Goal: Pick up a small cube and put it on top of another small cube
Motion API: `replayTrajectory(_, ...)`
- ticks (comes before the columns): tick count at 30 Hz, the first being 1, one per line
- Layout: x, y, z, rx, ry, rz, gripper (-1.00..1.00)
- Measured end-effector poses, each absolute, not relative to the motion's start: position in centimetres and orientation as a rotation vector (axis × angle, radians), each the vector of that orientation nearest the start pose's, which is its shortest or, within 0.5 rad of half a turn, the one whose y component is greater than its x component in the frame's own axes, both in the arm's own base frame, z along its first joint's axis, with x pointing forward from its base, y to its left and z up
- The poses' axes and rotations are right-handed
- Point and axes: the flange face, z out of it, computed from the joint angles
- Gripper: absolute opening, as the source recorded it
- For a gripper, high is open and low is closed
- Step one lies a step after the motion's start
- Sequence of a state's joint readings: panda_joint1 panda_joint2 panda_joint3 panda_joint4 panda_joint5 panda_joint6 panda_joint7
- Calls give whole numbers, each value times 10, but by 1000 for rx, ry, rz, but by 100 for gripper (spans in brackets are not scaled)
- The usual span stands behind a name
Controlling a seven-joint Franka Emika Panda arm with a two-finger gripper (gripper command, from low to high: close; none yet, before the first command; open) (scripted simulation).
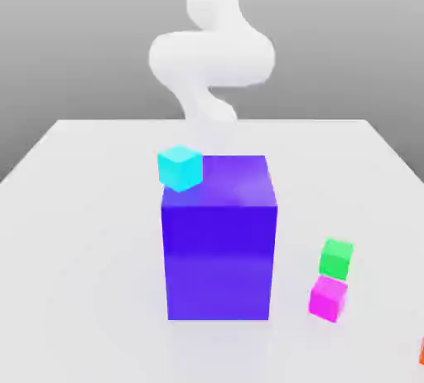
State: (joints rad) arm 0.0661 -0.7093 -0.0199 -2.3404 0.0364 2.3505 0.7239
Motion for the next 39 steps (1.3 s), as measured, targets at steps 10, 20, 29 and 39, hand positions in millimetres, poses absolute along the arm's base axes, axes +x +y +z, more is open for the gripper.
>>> replayTrajectory(10,444,117,445,-2824,407,-459,0)
replayTrajectory(20,381,194,241,-3065,-168,-91,0)
replayTrajectory(29,355,194,133,-3125,-328,-3,0)
replayTrajectory(39,356,194,145,-3127,-331,-5,-100)
